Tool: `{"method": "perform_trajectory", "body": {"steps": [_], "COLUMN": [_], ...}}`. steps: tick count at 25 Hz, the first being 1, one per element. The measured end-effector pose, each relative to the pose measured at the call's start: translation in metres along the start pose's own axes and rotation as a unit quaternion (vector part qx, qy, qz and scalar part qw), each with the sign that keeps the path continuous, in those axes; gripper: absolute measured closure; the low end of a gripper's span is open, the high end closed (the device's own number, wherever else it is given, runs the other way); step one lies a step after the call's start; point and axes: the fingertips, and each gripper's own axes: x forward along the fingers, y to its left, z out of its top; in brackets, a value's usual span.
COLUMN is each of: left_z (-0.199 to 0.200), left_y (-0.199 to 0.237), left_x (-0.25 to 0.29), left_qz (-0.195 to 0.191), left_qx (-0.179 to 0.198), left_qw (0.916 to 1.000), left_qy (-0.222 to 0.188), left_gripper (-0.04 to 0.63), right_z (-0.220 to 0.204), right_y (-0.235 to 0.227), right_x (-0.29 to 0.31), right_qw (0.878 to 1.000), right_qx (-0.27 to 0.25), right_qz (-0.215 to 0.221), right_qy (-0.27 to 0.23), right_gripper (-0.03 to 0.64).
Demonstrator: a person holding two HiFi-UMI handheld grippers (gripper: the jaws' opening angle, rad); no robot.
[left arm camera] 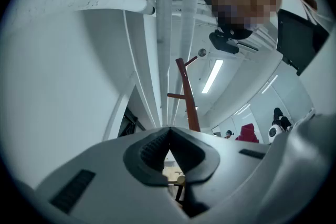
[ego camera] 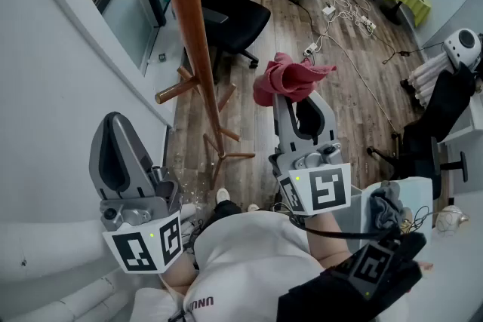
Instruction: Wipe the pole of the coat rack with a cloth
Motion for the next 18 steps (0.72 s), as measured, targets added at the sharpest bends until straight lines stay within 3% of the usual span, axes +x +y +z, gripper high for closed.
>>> {"method": "perform_trajectory", "body": {"steps": [14,18], "left_z": [-0.006,-0.012], "left_y": [0.000,0.002], "left_x": [0.001,0.001], "left_qz": [0.000,0.001], "left_qx": [0.007,0.010], "left_qw": [0.9999,0.9997], "left_qy": [0.011,0.022], "left_gripper": [0.580,0.580], "right_z": [-0.006,-0.028], "right_y": [0.001,0.003], "right_x": [0.005,0.010], "right_qw": [1.000,0.999], "right_qx": [0.012,0.024], "right_qz": [0.002,0.008], "right_qy": [0.009,0.033], "right_gripper": [0.543,0.543]}}
